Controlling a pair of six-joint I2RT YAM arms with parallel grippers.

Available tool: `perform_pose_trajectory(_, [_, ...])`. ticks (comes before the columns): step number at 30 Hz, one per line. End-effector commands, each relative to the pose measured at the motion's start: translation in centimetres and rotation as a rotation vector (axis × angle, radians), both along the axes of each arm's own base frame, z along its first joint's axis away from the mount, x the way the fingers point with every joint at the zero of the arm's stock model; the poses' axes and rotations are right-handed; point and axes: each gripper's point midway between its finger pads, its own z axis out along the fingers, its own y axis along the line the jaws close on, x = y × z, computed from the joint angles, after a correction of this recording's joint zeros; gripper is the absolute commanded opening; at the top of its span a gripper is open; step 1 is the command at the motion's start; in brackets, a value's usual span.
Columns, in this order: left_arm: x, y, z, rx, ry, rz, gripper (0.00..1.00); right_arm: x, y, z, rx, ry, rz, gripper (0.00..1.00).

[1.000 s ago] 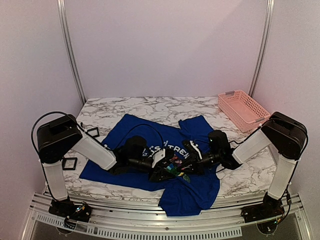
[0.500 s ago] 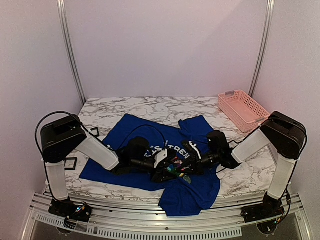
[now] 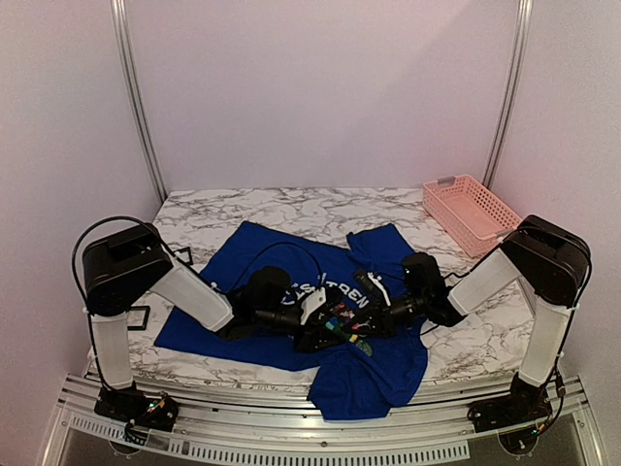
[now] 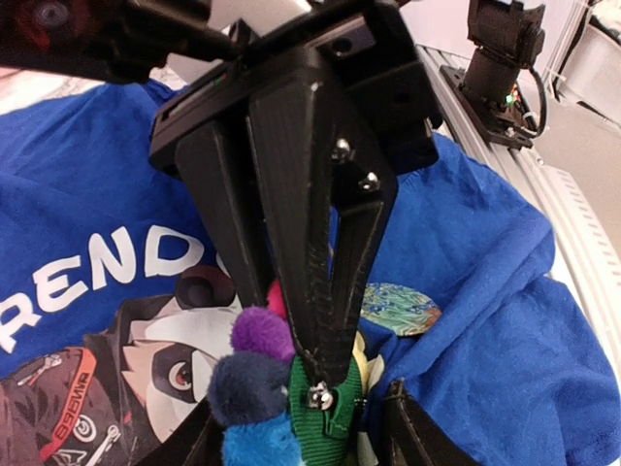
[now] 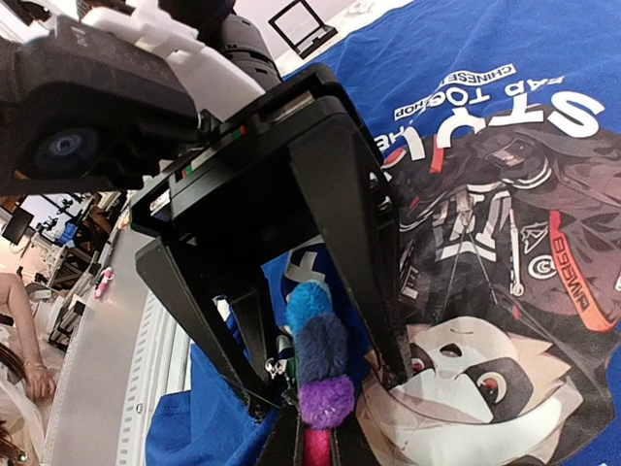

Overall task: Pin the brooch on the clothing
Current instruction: Pin the clothing with brooches onto the flattened clothing.

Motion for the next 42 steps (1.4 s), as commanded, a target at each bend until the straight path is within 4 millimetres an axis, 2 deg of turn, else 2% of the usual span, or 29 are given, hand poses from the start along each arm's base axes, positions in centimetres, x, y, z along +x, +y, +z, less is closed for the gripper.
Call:
perform_pose_trajectory(1, [0.2, -0.4, 0.2, -0.025, -0.005, -0.008, 0.50, -0.2, -0.5, -0.7, 0.001, 0.035, 0.005, 0.00])
perform_pose_trajectory(19, [0.1, -0.5, 0.5, -0.046, -0.011, -0.041, 0.29, -0.8, -0.7, -0.2, 0.033, -0.003, 0.039, 0.00])
perform_pose_trajectory(25, [0.1, -0.5, 0.5, -0.046, -0.011, -0.040, 0.29, -0.9, -0.9, -0.1, 0.038, -0.011, 0.036, 0.00])
perform_pose_trajectory(32, [0.4, -0.3, 0.6, -0.047, -0.016, -0.022, 0.36, -1.1, -1.2, 0.1, 0.047, -0.018, 0.032, 0.00])
perform_pose_trajectory(42, [0.3, -0.2, 0.7, -0.051, -0.016, -0.026, 0.35, -1.2, -1.3, 0.3, 0.057, -0.021, 0.034, 0.00])
